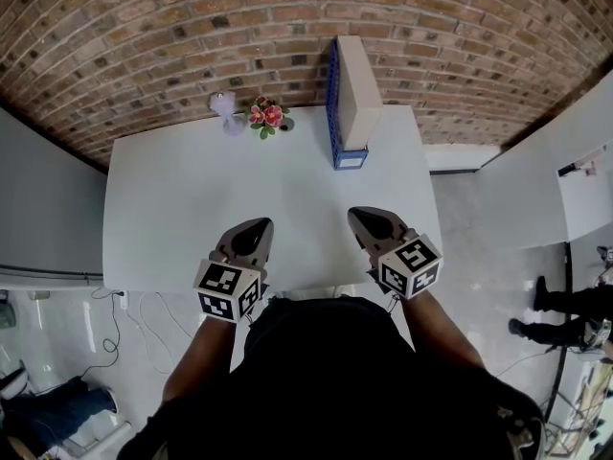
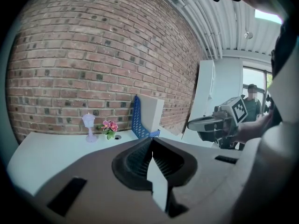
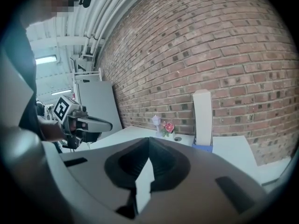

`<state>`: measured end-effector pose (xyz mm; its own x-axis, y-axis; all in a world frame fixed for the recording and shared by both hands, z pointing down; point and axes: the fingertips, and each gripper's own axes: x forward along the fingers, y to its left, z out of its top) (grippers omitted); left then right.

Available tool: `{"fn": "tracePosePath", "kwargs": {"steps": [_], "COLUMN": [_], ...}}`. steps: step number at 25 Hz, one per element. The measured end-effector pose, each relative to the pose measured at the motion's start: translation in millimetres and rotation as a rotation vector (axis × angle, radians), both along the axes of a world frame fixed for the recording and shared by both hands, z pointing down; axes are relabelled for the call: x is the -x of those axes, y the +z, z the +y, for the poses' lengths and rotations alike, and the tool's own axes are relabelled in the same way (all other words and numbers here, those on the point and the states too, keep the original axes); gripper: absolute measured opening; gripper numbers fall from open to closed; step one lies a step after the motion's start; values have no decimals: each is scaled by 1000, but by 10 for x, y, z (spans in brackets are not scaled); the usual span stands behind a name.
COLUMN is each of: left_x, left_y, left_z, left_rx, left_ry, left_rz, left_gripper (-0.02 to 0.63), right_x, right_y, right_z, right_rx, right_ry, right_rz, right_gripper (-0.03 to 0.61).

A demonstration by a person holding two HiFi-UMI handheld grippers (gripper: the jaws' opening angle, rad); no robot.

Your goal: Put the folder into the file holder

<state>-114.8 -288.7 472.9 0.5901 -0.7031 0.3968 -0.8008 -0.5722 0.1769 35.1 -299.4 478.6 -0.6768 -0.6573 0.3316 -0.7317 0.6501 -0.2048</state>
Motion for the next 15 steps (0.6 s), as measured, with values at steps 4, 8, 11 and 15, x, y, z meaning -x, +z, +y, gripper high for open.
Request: {"fn": "tracePosePath", "kwargs": {"steps": [4, 8, 11, 15], "left_x": [-4, 8, 4, -3], "left_y": [9, 4, -30, -30], "left_z": [5, 20, 3, -1], "left_rx": [3, 1, -6, -9], "left_ry": [-3, -1, 3, 5], "left_rz": [-3, -8, -11, -17], "left_gripper": [5, 5, 5, 5], "right_x": [1, 12, 5, -2], "right_y": [2, 10, -4, 7], "right_z": [-15, -15, -35, -52], "right_rx": [0, 1, 1, 0], "right_ry": [3, 6, 7, 3], "right_rz": [-6, -13, -13, -8], "right_gripper": [3, 3, 3, 3]}}
